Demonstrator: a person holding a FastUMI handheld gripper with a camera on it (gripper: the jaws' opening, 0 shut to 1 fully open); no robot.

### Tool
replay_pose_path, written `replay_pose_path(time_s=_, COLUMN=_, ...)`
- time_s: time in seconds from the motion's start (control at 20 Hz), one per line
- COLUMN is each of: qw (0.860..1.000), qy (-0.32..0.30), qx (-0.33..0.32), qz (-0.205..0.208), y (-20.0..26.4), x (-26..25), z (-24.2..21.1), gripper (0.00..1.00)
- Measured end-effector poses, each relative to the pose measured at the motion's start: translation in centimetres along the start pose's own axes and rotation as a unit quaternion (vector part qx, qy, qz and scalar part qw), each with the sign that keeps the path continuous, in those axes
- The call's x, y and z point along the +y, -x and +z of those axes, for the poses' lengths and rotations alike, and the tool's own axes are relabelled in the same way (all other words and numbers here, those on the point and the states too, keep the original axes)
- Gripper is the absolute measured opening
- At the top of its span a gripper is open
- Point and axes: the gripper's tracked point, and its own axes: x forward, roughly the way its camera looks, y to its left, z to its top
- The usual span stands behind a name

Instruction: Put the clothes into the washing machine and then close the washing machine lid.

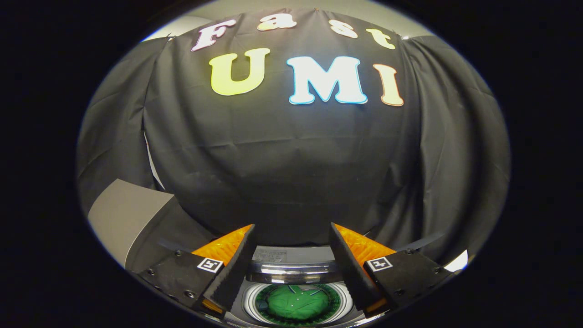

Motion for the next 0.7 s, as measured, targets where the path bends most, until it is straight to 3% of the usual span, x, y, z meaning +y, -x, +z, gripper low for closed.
replay_pose_path(time_s=0.7, qw=1.000, qy=-0.001, qx=-0.030, qz=-0.001, y=3.1, x=0.2, z=-2.5, gripper=0.98)
